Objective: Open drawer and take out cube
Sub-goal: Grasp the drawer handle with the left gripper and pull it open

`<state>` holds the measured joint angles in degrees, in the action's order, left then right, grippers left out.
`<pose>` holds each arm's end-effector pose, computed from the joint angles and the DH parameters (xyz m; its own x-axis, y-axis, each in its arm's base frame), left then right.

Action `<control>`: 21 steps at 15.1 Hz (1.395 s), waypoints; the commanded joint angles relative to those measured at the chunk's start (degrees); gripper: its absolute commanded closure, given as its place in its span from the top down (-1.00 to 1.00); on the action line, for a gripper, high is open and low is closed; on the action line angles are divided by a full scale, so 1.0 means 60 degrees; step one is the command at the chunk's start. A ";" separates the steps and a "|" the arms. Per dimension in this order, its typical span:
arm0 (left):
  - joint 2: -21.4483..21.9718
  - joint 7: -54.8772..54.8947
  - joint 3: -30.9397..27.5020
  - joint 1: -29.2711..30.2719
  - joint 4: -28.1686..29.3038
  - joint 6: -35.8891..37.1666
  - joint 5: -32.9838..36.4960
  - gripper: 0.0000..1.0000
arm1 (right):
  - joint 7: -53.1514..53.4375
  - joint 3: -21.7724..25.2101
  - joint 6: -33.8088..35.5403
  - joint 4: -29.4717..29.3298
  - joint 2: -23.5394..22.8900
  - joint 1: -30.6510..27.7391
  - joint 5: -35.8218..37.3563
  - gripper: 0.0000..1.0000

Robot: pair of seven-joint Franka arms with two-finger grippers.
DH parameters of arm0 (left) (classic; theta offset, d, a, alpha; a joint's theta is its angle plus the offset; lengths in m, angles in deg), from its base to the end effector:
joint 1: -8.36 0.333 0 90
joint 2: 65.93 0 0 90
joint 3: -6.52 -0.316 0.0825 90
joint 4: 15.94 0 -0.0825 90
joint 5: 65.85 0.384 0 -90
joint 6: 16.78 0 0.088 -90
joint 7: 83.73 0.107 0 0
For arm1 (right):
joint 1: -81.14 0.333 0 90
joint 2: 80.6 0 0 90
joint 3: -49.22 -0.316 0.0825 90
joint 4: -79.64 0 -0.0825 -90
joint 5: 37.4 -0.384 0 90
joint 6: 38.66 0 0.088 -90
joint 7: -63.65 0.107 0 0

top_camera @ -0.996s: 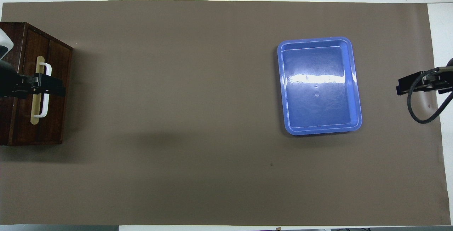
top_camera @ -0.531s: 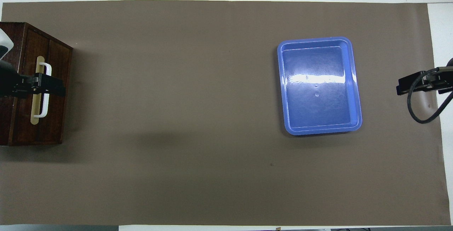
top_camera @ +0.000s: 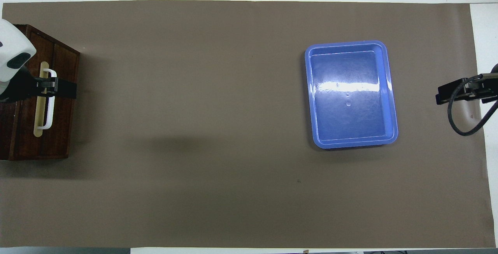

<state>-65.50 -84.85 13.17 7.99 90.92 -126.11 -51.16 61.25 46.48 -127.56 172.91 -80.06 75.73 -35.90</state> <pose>0.5637 -0.0512 0.5200 0.9814 -0.1864 0.0449 -0.1702 -0.9549 -0.2432 0.5470 -0.0282 0.6013 0.9977 -0.0052 -0.0679 -0.0035 -0.9997 0.0238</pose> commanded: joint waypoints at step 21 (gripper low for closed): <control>-0.1594 -0.2066 -0.0054 -0.0551 0.1980 -0.3400 0.2796 1.00 | 0.0121 -0.0071 -0.0520 0.0143 0.0041 -0.0212 -0.0147 1.00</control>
<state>-74.12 -91.14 12.63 8.76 101.66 -145.48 -34.25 61.26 46.67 -129.89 173.06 -80.13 75.52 -35.90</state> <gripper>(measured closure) 0.000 0.000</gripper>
